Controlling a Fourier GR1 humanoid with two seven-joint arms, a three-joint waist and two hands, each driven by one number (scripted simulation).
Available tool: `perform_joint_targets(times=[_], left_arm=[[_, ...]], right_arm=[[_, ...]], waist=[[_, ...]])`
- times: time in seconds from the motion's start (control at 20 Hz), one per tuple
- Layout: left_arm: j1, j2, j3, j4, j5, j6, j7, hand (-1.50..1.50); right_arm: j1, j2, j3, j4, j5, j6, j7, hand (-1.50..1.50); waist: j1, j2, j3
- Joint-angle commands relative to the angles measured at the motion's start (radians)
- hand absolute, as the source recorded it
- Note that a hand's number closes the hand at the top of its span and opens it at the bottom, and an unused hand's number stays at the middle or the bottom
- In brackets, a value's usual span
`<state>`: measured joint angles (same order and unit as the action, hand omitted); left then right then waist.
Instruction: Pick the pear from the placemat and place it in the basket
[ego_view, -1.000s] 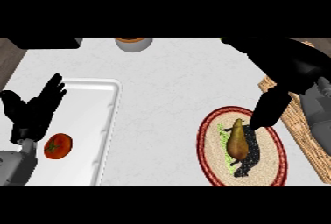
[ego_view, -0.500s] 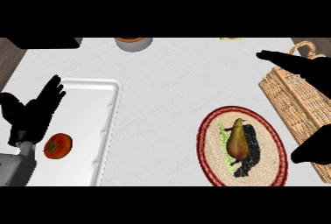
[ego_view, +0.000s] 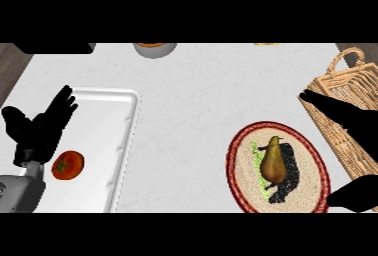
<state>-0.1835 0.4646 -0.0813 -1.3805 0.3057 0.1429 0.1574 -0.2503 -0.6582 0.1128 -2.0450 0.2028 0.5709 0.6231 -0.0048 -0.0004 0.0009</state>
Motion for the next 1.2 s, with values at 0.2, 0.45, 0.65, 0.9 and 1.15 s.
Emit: perform_joint_targets(times=[0.2,0.45,0.65,0.9,1.15], left_arm=[[-0.062,-0.037,0.018,0.078,-0.037,-0.034,-0.003,0.0],[-0.025,-0.001,0.059,-0.006,-0.018,-0.065,0.049,0.0],[-0.011,-0.042,0.079,0.069,-0.045,-0.093,-0.04,0.0],[-0.026,-0.068,0.066,-0.029,-0.092,-0.057,0.093,0.0],[-0.083,-0.092,0.128,0.151,-0.115,-0.137,-0.04,0.0]], right_arm=[[0.087,0.123,0.06,0.245,0.305,-0.223,-0.351,-1.5],[0.058,0.278,0.131,0.4,0.374,-0.348,-0.401,-1.5],[0.06,0.257,0.124,0.532,0.448,-0.345,-0.464,-1.5],[0.053,0.3,0.14,0.565,0.506,-0.308,-0.426,-1.5],[0.061,0.282,0.099,0.577,0.534,-0.263,-0.484,-1.5]], waist=[[0.005,0.004,0.0],[0.016,0.001,0.0],[0.009,0.003,-0.001],[0.007,0.0,-0.001],[0.001,0.001,-0.001]])
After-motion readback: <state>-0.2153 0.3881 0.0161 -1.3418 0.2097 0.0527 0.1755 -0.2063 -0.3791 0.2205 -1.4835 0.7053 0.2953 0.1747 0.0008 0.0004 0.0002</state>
